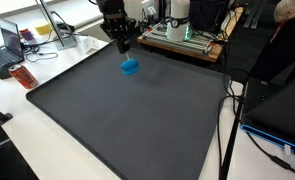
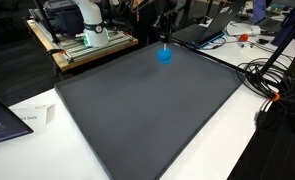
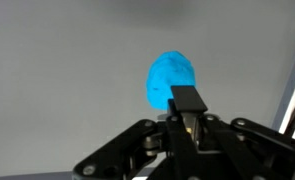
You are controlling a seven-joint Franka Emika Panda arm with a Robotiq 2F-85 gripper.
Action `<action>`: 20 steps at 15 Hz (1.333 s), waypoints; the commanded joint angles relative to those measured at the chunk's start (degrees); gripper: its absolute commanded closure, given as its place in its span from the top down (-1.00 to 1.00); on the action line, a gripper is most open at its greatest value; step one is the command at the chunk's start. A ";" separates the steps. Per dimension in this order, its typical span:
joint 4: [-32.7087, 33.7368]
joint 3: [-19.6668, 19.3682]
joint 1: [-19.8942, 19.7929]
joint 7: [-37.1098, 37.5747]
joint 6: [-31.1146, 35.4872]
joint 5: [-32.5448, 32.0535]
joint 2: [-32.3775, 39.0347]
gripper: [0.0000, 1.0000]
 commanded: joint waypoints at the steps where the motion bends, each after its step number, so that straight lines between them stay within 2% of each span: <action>1: 1.00 0.10 -1.03 -1.61 -2.99 1.83 0.02 -0.94; 2: -0.18 0.92 -1.34 -6.53 -2.85 4.83 -1.05 -0.94; 3: 0.92 0.94 -1.73 -8.64 -6.03 7.20 -0.22 -0.94; 4: -1.37 -1.32 -0.50 2.95 3.17 -1.08 -1.04 -0.94; 5: -1.17 -1.62 -0.74 3.59 3.78 -1.71 -0.88 -0.94; 6: -1.13 -1.97 -0.47 7.86 5.46 -3.90 -0.44 -0.94; 7: 0.58 0.48 -1.97 -4.93 -2.87 6.47 -0.17 -0.94; 8: -1.33 -1.76 -0.18 9.10 4.85 -3.29 -0.31 -0.94; 9: -2.23 -2.31 -0.29 9.39 7.88 -5.57 -1.05 -0.94; 10: -1.06 -2.35 -0.36 12.92 5.56 -5.71 -0.01 -0.94; 11: -0.51 0.11 -2.14 -0.14 -0.05 4.50 -0.40 -0.94; 12: -0.62 -0.13 -1.98 1.43 -1.45 4.63 -0.39 -0.94; 13: -3.39 -2.26 -0.28 11.94 7.66 -4.45 -1.61 -0.94; 15: -2.54 -2.89 0.20 18.43 7.60 -8.83 -0.54 -0.94; 16: -2.54 0.34 -1.47 3.31 3.93 2.74 -1.21 -0.94; 17: -3.01 0.67 -1.36 2.27 4.20 3.81 -1.47 -0.94; 18: -3.01 -1.82 0.45 14.46 8.73 -6.64 -0.34 -0.94; 19: -3.92 -2.35 0.37 15.51 11.52 -8.51 -1.35 -0.94; 20: -3.40 -2.90 0.72 20.02 12.74 -12.13 -0.55 -0.94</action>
